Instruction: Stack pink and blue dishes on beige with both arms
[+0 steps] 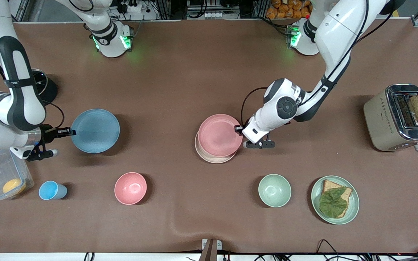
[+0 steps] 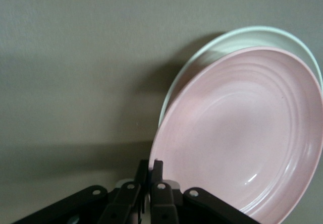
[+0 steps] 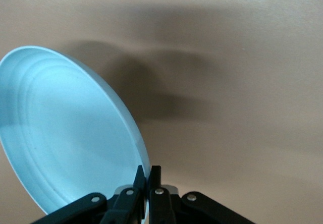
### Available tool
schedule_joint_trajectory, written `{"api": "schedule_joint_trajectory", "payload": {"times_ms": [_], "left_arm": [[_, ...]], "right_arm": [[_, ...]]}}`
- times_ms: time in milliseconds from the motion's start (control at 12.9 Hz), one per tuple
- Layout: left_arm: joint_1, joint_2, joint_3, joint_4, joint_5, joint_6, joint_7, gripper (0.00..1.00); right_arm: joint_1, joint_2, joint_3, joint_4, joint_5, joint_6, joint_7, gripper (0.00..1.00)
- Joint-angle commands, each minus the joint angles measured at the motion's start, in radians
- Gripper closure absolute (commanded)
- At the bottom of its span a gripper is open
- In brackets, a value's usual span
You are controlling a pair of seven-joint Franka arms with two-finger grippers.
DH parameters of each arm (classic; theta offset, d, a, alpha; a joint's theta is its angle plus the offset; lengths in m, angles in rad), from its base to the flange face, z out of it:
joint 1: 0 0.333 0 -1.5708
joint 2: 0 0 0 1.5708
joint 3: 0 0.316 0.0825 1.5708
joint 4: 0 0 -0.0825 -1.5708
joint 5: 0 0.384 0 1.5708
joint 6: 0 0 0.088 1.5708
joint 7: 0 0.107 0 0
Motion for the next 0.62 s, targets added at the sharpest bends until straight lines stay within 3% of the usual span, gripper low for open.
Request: {"api": "schedule_joint_trajectory", "payload": {"times_ms": [0,544], "left_arm": [[-0.041,0.034,0.025,0.065,0.029,0.001,-0.031,1.0],[-0.048,0.075,0.028,0.105,0.031,0.001,-0.029,1.0]], "right_arm": [[0.042,0.002,-0.004,0.052,0.021,-0.058,0.088,1.0],[0.134,-0.004,-0.004,0.146,0.073,-0.177,0.277,1.0]]}}
